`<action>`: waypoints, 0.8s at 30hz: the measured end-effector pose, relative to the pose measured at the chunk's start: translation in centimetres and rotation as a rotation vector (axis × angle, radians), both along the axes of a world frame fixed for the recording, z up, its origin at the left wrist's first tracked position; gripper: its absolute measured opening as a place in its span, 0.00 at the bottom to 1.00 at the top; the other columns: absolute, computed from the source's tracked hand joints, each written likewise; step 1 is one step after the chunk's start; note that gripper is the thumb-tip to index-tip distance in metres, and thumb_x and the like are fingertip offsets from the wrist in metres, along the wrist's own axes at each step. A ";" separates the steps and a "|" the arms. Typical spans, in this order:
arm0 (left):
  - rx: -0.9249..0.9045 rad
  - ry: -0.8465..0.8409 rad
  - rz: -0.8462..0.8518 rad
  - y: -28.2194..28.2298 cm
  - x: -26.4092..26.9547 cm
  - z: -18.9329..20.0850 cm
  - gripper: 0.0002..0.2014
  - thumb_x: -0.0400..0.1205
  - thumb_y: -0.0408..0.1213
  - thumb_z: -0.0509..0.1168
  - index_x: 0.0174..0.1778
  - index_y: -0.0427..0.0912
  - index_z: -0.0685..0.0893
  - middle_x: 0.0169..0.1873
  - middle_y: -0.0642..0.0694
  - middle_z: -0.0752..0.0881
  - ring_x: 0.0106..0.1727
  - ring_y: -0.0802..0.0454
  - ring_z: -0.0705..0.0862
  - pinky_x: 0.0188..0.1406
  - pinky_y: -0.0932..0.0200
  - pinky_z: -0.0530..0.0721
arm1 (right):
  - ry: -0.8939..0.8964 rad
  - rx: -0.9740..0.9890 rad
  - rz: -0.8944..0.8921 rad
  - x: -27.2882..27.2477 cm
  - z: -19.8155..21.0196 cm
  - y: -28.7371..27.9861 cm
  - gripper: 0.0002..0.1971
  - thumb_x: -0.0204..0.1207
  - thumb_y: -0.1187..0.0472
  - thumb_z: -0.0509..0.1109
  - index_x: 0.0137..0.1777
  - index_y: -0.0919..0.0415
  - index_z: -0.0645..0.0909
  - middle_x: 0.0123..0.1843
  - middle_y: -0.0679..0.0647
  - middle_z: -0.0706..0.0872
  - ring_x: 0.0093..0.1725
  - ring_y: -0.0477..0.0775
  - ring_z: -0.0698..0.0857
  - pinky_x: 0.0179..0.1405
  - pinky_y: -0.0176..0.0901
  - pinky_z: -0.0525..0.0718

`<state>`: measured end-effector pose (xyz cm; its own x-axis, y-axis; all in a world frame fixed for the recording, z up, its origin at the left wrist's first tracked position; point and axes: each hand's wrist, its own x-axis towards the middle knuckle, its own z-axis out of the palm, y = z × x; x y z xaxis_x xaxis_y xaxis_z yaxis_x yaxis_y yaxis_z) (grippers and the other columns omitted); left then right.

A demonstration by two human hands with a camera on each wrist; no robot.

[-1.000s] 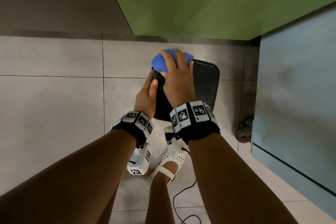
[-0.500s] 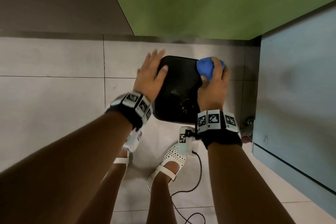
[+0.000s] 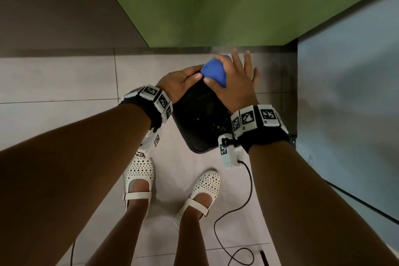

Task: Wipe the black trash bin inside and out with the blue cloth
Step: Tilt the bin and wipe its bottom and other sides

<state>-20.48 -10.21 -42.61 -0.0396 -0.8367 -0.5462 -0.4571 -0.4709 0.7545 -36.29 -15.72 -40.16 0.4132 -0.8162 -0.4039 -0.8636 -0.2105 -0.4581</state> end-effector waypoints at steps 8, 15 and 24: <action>0.043 0.049 0.168 0.2 -0.4 -1.2 0.19 0.85 0.46 0.56 0.72 0.49 0.74 0.71 0.49 0.78 0.73 0.54 0.74 0.78 0.58 0.66 | -0.158 -0.073 -0.384 -2.4 -0.3 3.8 0.26 0.75 0.54 0.67 0.71 0.55 0.65 0.68 0.58 0.76 0.63 0.61 0.79 0.59 0.49 0.77; 0.027 0.034 0.255 1.5 -1.7 -0.8 0.20 0.85 0.47 0.55 0.74 0.53 0.72 0.71 0.50 0.78 0.73 0.53 0.74 0.76 0.62 0.66 | -0.084 -0.084 -0.412 -3.2 -0.1 3.5 0.28 0.76 0.51 0.67 0.73 0.57 0.64 0.67 0.62 0.75 0.61 0.65 0.78 0.59 0.50 0.77; -0.005 0.035 0.407 2.5 -2.7 -0.7 0.19 0.85 0.43 0.56 0.73 0.49 0.73 0.70 0.47 0.79 0.72 0.52 0.75 0.68 0.69 0.66 | -0.079 -0.132 -0.267 -0.4 -0.2 2.0 0.27 0.76 0.44 0.64 0.71 0.57 0.68 0.65 0.63 0.77 0.60 0.65 0.78 0.61 0.55 0.78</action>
<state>-23.17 -7.74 -43.36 0.2773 -0.7905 -0.5460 -0.2081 -0.6042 0.7691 -36.69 -13.72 -40.39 0.2032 -0.9433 -0.2626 -0.8594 -0.0433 -0.5094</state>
